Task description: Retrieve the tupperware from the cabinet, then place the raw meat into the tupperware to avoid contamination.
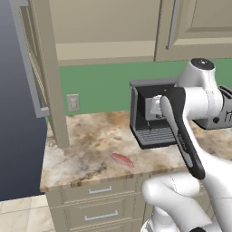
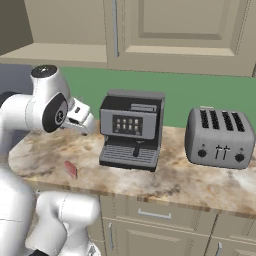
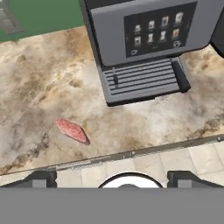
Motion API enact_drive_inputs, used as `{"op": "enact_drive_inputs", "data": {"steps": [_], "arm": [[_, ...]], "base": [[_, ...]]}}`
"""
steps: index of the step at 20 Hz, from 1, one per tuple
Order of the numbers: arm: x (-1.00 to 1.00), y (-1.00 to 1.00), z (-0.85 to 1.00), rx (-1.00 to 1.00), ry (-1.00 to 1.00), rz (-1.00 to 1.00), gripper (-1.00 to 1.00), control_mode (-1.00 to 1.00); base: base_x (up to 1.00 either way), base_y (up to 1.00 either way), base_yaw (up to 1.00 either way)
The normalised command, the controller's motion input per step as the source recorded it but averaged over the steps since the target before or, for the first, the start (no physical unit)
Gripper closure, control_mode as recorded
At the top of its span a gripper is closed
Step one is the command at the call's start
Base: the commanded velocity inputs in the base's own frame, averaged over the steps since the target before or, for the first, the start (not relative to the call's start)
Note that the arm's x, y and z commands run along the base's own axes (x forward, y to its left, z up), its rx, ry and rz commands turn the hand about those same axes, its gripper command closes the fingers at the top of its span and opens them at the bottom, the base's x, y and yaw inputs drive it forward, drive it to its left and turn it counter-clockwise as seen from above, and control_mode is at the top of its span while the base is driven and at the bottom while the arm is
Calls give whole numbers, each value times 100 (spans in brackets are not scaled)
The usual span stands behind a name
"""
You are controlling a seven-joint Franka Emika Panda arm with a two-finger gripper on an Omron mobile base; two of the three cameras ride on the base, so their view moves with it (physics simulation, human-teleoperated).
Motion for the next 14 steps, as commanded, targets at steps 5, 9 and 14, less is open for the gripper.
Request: {"op": "enact_drive_inputs", "data": {"steps": [5,9,14], "arm": [[55,-74,31,0,-16,13,-100,-100],[55,-51,44,0,-22,10,-100,-100],[70,-42,48,-4,-22,1,-100,-100]], "base": [[0,0,0],[0,0,0],[0,0,0]]}}
